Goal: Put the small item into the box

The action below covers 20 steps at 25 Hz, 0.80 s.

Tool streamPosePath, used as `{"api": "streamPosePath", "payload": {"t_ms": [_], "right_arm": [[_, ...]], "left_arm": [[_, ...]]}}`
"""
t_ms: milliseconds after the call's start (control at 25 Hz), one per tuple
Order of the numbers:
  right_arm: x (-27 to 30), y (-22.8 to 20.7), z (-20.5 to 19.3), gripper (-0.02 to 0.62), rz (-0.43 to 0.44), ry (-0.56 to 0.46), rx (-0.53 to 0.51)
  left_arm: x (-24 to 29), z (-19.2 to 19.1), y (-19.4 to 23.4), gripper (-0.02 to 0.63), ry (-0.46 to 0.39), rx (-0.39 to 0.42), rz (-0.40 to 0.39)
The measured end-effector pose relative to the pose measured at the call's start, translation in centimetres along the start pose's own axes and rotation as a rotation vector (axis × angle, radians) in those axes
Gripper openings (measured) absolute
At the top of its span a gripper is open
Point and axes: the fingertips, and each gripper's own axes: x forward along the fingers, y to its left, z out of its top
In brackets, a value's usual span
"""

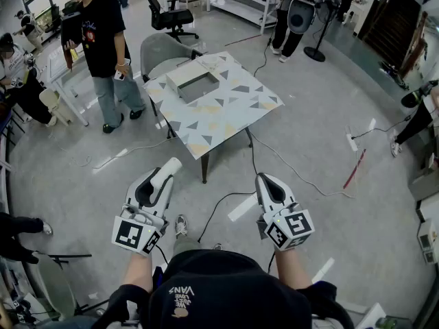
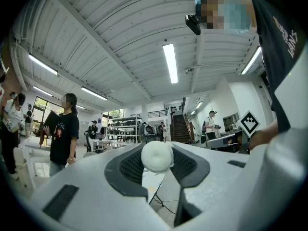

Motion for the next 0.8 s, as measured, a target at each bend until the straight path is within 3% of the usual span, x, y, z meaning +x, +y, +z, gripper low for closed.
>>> {"api": "streamPosePath", "payload": {"t_ms": [440, 800], "right_arm": [[0.9, -0.8, 0.1, -0.002, -0.015, -0.030, 0.025], [7.3, -1.4, 0.4, -0.002, -0.041, -0.043, 0.042]], "left_arm": [[1.0, -1.1, 1.0, 0.132, 0.008, -0.013, 0.000], [4.4, -3.1, 7.1, 0.132, 0.020, -0.043, -0.018]]}}
